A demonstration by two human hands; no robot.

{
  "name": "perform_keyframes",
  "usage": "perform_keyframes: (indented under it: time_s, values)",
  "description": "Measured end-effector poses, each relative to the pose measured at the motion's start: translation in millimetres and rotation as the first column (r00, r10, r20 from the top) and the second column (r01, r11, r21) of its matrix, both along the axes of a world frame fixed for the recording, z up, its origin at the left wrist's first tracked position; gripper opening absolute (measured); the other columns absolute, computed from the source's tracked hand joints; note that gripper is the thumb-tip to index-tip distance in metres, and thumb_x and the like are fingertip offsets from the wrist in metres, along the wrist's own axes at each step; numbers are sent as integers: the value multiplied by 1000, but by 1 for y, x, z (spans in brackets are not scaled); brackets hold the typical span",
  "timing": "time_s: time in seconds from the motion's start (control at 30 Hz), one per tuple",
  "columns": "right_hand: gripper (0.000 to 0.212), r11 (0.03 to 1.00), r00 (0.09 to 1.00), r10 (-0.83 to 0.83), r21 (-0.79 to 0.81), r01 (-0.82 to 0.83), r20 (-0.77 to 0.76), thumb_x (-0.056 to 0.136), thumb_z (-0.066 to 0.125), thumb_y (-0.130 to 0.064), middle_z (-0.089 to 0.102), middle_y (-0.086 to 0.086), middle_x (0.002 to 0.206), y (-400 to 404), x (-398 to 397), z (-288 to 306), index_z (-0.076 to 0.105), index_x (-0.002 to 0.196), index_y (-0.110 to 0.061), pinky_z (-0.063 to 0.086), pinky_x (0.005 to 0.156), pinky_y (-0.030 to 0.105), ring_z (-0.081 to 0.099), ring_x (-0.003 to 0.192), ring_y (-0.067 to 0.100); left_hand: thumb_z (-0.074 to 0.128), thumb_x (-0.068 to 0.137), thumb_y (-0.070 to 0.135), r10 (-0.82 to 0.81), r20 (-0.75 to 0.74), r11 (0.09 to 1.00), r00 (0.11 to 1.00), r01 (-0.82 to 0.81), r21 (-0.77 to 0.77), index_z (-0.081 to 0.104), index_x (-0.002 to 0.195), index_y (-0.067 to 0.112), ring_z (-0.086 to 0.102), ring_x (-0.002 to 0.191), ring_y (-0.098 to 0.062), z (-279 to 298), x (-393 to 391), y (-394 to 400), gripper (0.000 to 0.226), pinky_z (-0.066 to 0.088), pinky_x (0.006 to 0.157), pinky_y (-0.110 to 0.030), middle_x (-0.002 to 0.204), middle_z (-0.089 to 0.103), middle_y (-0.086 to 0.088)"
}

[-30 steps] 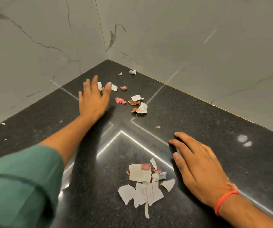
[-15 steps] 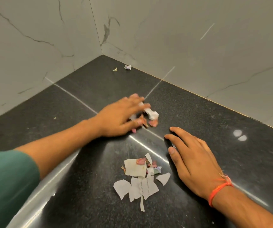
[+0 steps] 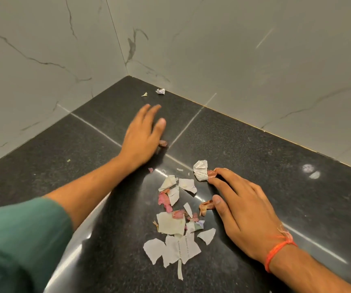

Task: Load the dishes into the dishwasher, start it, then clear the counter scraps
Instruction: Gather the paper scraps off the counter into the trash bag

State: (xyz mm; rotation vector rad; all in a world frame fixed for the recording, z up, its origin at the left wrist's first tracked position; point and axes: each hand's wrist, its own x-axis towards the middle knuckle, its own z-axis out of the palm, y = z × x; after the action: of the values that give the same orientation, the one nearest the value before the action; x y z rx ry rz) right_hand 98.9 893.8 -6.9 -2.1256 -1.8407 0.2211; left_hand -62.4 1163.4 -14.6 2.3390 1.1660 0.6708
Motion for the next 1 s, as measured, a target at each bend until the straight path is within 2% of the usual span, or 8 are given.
perform_keyframes:
  time_s: [0.13,0.27,0.37,0.5,0.63,0.7,0.83,1.0]
  values:
    - [51,1000,1000,1,-4,-1,-8,105,17,-50,32,-19,155,0,0,-1,42,147,-35,29,114,32,33,142,3,28,104,56,200,-145,979,969,-203,0,37,156,19,25,154,-25,-4,26,52,65,22,124,-49,165,33,-11]
    - [52,1000,1000,8,4,-8,-14,105,17,-50,32,-19,155,1,1,-1,43,147,-34,29,114,32,32,142,2,31,104,55,221,-118,972,968,-228,-54,32,159,18,22,155,-23,3,44,80,66,20,124,-48,166,30,-10]
    - [50,1000,1000,13,14,-13,-15,105,20,-49,30,-21,155,0,1,-1,43,146,-34,27,113,30,32,142,1,48,100,53,216,-152,974,964,-223,-31,37,156,17,34,149,-26,10,56,96,67,28,119,-45,159,40,-8]
    - [48,1000,1000,17,23,-16,-15,105,22,-49,30,-23,155,1,2,-2,43,146,-35,26,112,28,33,141,0,55,96,46,97,-214,995,972,-102,-15,47,148,23,44,141,-25,10,63,102,58,30,119,-48,151,50,-4]
    - [48,1000,1000,21,21,-20,-17,105,23,-49,27,-24,156,0,1,-2,42,147,-36,25,111,27,32,141,-1,47,97,35,-105,-187,994,977,95,-60,50,143,30,50,133,-25,16,56,74,47,40,103,-42,148,52,6]
    - [47,1000,1000,17,26,-16,-22,105,24,-48,27,-25,156,0,1,-1,42,147,-36,27,111,27,33,140,-1,44,92,31,-234,-163,970,958,220,-100,52,143,29,47,139,-22,17,46,43,52,40,109,-42,150,52,6]
    - [47,1000,1000,7,20,-7,-7,105,25,-47,29,-22,156,0,1,-1,43,146,-35,29,111,30,35,140,2,44,94,23,-423,-56,895,904,407,-182,56,144,28,34,148,-3,16,10,-34,52,26,124,-34,155,48,11]
    - [45,1000,1000,7,11,-7,-2,105,25,-46,33,-19,154,0,0,-2,44,145,-36,29,110,28,35,141,3,47,102,17,-522,101,822,847,531,-206,56,144,25,35,147,-1,21,-34,-124,44,32,119,-29,160,39,19]
